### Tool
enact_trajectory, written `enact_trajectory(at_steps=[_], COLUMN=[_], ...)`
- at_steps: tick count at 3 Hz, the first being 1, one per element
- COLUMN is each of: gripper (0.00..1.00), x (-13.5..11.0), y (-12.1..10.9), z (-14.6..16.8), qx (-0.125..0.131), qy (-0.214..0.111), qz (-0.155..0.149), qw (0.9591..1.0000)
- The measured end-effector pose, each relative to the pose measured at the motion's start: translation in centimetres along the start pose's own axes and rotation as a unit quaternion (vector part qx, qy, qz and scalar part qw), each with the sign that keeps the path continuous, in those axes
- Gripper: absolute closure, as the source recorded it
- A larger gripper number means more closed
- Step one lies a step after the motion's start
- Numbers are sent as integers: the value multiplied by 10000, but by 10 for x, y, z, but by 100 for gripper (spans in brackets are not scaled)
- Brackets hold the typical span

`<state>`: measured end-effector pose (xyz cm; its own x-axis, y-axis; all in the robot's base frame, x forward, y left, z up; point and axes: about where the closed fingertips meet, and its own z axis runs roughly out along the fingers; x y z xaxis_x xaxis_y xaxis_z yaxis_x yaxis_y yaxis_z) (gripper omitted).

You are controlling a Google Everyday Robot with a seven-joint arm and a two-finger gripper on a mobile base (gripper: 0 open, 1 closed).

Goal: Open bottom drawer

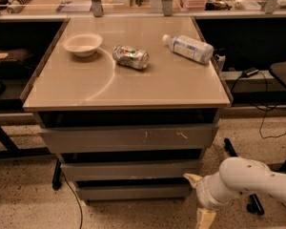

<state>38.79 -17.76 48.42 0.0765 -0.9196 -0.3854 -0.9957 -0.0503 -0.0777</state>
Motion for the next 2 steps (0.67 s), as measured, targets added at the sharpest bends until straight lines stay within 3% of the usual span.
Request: enact_trajectory(at_steps=[2], gripper=[0], x=[0], y=[9], z=[18], qx=[-151], qy=[-57], qz=[63], qw=[9999])
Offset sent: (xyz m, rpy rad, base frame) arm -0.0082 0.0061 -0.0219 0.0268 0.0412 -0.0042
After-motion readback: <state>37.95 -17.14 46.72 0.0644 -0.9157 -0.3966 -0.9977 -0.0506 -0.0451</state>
